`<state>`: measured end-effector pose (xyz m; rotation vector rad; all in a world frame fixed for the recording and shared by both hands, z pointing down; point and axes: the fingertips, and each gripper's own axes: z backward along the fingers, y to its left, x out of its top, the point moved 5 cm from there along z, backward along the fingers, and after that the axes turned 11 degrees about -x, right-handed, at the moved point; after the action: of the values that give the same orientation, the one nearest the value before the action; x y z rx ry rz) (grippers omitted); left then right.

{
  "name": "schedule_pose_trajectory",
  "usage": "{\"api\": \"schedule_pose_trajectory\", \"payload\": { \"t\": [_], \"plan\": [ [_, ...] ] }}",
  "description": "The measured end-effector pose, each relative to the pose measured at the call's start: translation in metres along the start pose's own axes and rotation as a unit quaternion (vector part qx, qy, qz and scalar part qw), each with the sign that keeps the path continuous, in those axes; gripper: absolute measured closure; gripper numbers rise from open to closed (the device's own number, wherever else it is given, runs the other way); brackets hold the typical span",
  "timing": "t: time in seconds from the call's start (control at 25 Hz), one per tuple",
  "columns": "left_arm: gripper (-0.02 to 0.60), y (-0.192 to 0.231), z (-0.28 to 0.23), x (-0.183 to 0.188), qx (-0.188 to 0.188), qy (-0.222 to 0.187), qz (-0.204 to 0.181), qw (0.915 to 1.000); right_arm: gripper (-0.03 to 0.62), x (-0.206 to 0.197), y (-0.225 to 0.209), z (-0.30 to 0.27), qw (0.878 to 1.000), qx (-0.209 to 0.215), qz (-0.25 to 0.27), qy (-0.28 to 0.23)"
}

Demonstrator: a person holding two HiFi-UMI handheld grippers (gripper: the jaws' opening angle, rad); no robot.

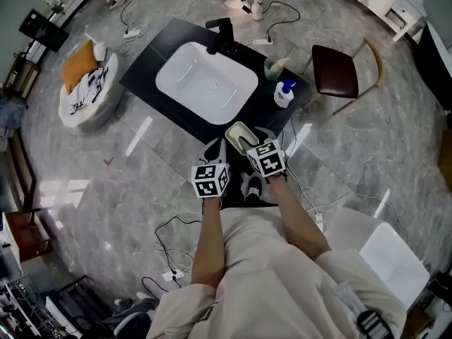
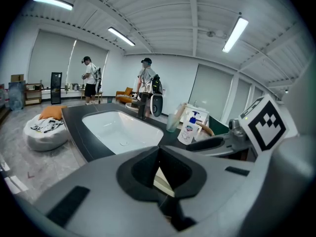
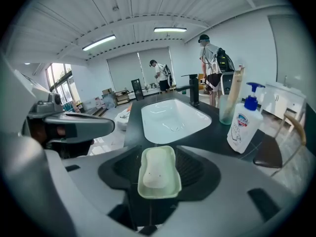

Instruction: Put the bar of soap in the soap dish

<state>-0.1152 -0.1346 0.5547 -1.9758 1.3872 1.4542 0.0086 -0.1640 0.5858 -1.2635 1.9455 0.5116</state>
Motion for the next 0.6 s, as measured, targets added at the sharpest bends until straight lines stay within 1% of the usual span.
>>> {"api": "schedule_pose_trajectory", "payload": {
  "t": [0.16, 0.28, 0.44, 0.6],
  "plan": [
    [0.577, 0.0, -0.006, 0.002, -0.007, 0.006, -0.009, 0.9999, 0.375, 0.001, 0.002, 0.005, 1.0, 0.007, -0.001, -0.01],
    [0.577, -0.005, -0.008, -0.001, -0.012, 0.013, -0.012, 0.9998, 0.375, -0.002, -0.002, 0.011, 1.0, 0.004, 0.001, -0.011],
    [0.577, -0.005, -0.006, -0.006, -0.016, 0.023, -0.019, 0.9994, 0.375, -0.001, -0.007, 0.017, 1.0, 0.002, -0.012, -0.017],
    [0.577, -0.001, -0.009, -0.006, -0.018, 0.024, -0.016, 0.9994, 0.375, -0.002, -0.013, 0.02, 0.999, 0.017, -0.024, -0.02]
  ]
}}
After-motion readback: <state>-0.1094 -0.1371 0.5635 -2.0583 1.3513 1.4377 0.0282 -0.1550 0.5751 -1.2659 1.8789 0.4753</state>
